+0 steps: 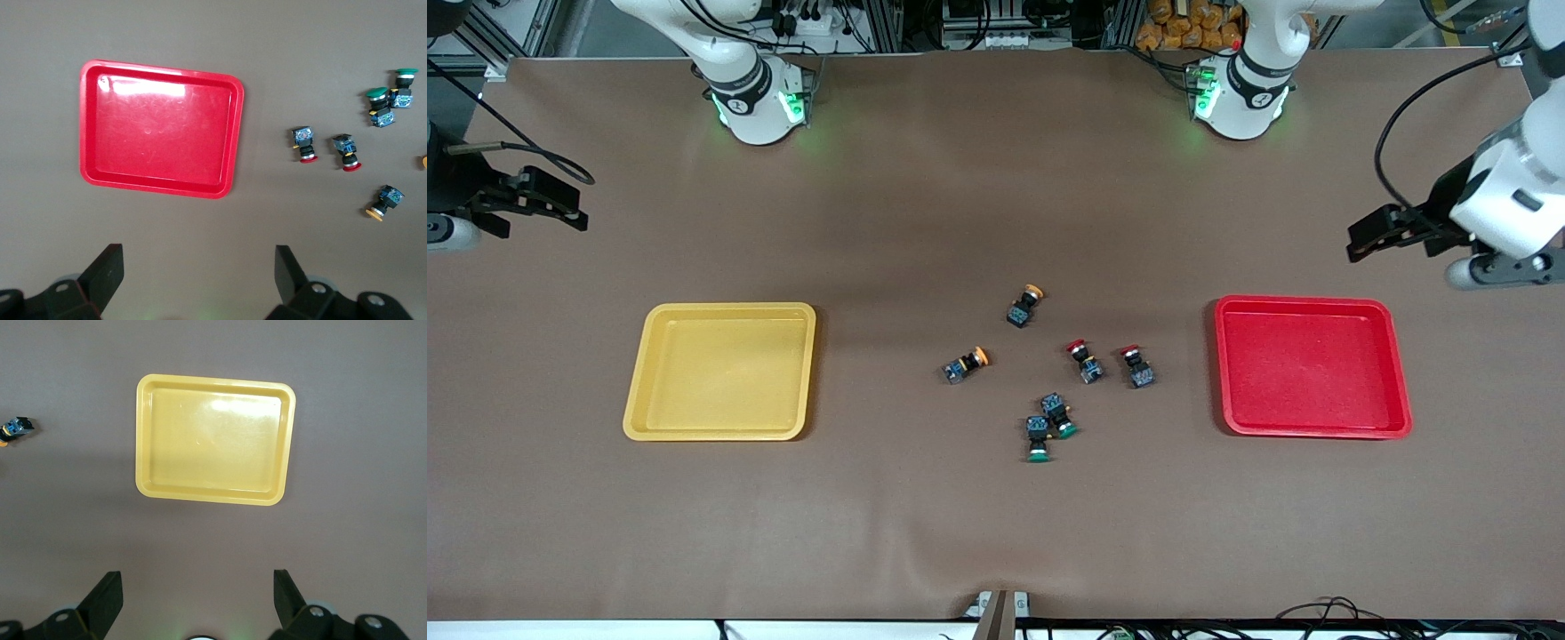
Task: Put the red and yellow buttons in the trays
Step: 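Move the left gripper over the red tray toward the red-ringed buttons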
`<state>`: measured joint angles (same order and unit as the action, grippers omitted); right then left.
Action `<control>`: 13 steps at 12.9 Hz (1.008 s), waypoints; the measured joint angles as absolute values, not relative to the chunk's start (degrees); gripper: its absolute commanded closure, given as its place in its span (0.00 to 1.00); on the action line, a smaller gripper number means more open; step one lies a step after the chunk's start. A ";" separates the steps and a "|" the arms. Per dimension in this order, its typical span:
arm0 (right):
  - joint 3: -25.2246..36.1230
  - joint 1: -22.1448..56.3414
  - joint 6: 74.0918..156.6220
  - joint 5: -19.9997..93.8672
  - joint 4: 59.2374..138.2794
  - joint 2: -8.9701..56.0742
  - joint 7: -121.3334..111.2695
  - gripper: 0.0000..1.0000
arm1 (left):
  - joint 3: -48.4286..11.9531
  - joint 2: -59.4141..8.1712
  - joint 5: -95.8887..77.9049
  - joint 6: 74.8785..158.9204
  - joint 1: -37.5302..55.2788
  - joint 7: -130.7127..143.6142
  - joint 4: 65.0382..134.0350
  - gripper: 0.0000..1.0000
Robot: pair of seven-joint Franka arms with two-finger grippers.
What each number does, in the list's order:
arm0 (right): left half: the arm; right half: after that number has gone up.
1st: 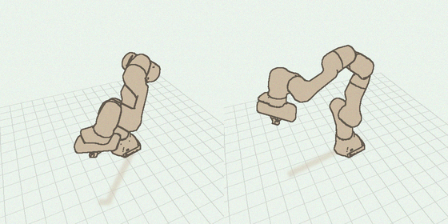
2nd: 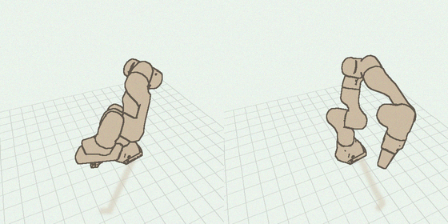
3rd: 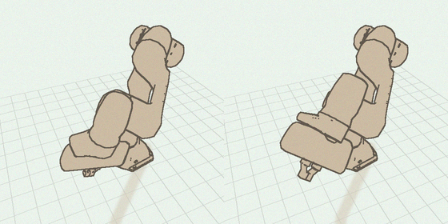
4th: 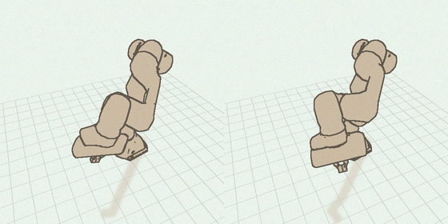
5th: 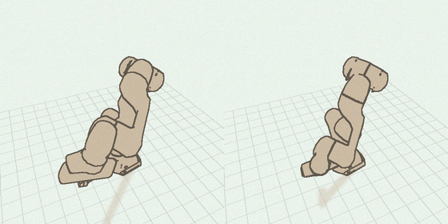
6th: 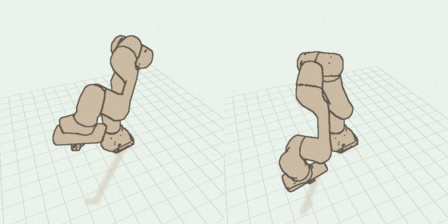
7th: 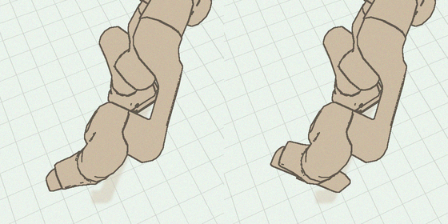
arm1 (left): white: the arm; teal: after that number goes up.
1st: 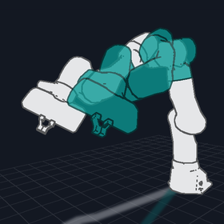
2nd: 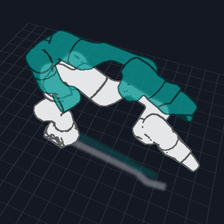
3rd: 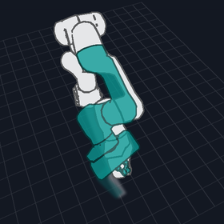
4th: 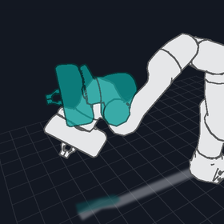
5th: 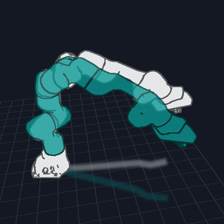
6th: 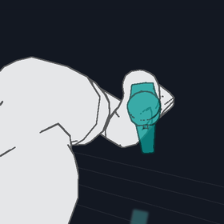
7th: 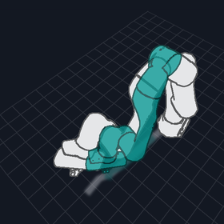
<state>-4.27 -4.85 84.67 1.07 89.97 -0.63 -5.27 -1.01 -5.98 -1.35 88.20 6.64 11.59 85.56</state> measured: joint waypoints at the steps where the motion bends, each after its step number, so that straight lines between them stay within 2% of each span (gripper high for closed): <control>1: -4.27 -4.85 84.69 1.08 89.97 -0.57 -5.27 0.00 | -1.10 -7.17 -1.35 89.03 7.16 11.91 85.56 0.00; 13: -4.27 -4.86 84.79 1.33 89.96 -0.35 -5.27 0.00 | -1.21 -18.57 -3.73 101.90 10.02 20.58 85.59 0.00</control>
